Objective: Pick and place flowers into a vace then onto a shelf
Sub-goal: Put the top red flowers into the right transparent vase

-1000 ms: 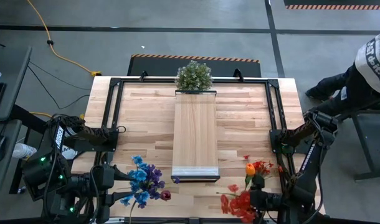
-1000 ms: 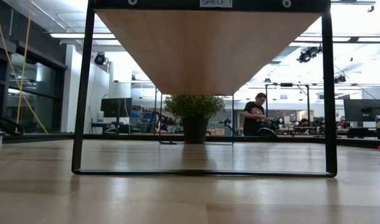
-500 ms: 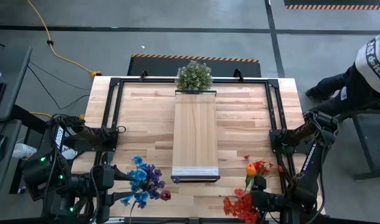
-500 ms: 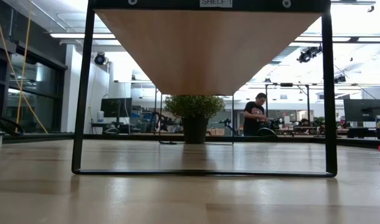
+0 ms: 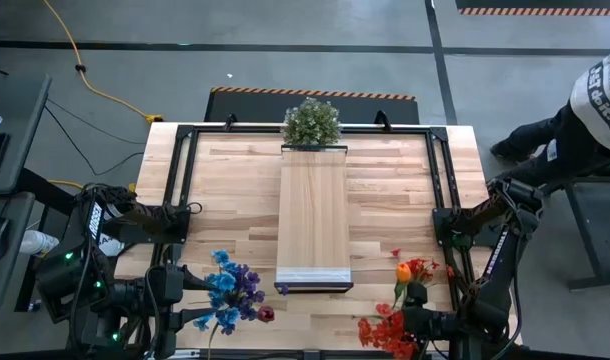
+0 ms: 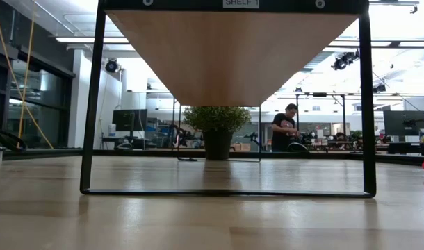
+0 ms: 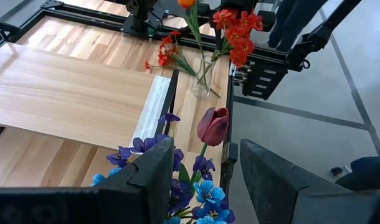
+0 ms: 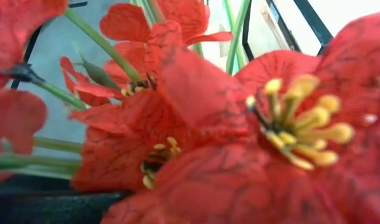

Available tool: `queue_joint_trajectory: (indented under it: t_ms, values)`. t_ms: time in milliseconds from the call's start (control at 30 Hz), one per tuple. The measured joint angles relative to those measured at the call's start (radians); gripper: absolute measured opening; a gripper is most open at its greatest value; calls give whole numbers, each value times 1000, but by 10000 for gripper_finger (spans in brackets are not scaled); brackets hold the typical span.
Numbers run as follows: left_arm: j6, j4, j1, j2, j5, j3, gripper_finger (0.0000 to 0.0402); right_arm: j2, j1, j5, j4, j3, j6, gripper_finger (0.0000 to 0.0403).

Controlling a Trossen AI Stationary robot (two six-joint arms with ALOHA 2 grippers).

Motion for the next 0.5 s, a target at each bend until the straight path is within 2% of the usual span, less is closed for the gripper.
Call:
queue_joint_trajectory:
  t_ms: [500]
  values:
    - [0,0,0,0,0,0,216,0,0,-6,-3,0,-5,154]
